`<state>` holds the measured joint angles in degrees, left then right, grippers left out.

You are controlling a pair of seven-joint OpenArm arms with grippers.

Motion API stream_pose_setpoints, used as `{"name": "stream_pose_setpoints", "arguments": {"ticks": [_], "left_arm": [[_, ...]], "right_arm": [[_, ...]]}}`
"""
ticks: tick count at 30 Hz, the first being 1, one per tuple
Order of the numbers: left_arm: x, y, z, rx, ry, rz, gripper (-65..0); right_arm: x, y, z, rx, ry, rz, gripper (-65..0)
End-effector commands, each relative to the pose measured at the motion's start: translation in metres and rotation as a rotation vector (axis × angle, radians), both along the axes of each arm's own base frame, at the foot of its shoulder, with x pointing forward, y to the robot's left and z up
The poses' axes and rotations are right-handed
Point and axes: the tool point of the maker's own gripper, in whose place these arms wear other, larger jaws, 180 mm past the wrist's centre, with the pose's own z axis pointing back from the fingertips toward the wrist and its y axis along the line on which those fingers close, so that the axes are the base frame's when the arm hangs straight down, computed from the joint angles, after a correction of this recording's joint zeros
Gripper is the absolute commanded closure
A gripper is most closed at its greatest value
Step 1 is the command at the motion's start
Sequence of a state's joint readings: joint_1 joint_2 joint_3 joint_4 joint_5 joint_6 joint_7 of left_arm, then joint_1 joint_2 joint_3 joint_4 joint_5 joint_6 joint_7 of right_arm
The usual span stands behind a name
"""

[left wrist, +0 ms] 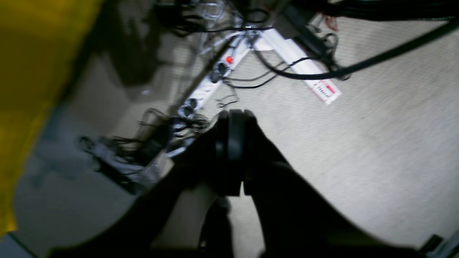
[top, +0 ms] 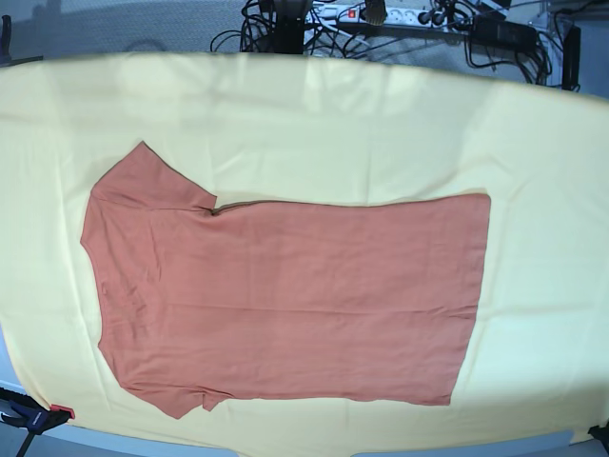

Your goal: Fold the T-shirt properly

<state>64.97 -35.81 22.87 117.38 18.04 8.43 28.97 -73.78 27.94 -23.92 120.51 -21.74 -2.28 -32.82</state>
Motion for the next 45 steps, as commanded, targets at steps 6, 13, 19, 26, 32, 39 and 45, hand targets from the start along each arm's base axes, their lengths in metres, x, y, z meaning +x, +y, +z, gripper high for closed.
{"name": "stream_pose_setpoints", "arguments": {"ticks": [6, 13, 19, 26, 32, 39, 45], "left_arm": [[0.041, -0.013, 0.070, -0.015, -0.190, -0.058, 0.0], [0.079, 0.006, 0.085, 0.109, -0.395, -0.122, 0.0], [0.134, 0.044, 0.092, 0.220, -0.544, -0.071, 0.0], [0.197, 0.086, 0.114, 0.258, -0.683, 0.006, 0.0], [0.246, 0.092, 0.149, 0.155, -0.813, 0.010, 0.0], [0.284, 0.074, 0.162, 0.065, -0.905, -0.235, 0.0], [0.306, 0.102, 0.130, 0.043, -0.787, -0.426, -15.0]], "right_arm": [[0.062, -0.026, 0.042, -0.163, -0.269, -0.040, 0.0], [0.114, -0.055, 0.089, -0.352, -0.586, -0.020, 0.0], [0.146, -0.068, 0.130, -0.475, -0.789, 0.057, 0.0], [0.187, -0.064, 0.145, -0.473, -0.956, 0.120, 0.0], [0.222, -0.028, 0.125, -0.243, -0.932, 0.203, 0.0], [0.261, 0.000, 0.116, -0.047, -0.883, 0.199, 0.0], [0.269, 0.009, 0.118, 0.013, -0.900, 0.206, -2.0]]}}
